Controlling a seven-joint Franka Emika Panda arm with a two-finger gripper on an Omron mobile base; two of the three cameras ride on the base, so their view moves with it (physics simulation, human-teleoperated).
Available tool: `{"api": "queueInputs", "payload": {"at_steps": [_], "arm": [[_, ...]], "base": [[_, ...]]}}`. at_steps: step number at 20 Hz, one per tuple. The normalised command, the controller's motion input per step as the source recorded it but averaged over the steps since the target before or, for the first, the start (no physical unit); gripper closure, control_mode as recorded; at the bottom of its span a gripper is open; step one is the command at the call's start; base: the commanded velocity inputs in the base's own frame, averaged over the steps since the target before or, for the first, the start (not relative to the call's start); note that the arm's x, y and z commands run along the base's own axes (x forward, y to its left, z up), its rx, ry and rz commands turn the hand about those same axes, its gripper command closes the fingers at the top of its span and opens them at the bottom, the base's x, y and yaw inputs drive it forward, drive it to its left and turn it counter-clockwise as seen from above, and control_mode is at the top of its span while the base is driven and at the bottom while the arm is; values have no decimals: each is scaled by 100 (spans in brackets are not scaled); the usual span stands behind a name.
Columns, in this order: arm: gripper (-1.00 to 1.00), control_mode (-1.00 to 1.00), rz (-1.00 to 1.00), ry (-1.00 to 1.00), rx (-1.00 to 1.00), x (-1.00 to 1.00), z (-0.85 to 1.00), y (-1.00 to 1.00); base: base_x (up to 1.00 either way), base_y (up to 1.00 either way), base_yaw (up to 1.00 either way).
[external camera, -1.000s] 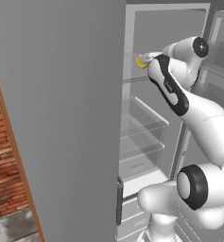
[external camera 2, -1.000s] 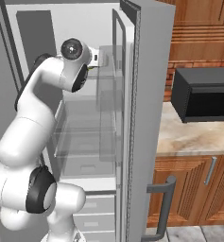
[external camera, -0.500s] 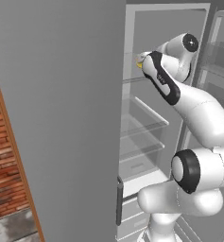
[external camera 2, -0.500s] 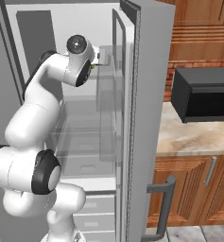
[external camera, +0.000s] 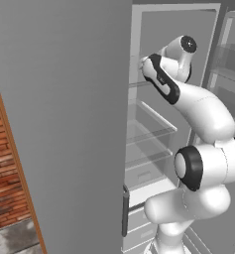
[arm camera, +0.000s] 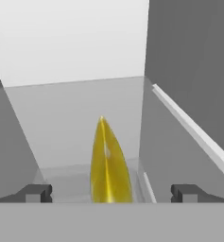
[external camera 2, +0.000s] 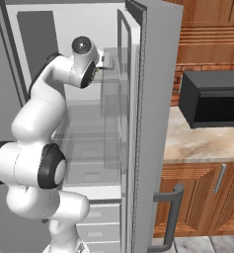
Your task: There is a bowl on the dining counter. Grab a lemon wedge from the fridge and place it in the bowl. Then get the liquor bottle and glass cup from the cabinet and place them next to the bowl.
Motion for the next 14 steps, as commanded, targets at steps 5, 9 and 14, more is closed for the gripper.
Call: {"api": "queueInputs", "payload": {"at_steps": [5,9,14], "arm": [[-100,-100,2,4,-5,26,-25,20],[-100,-100,2,1,0,24,-18,1],[100,-100,3,1,0,18,-16,0]], "base": [[0,0,0],[0,0,0],[0,0,0]]}}
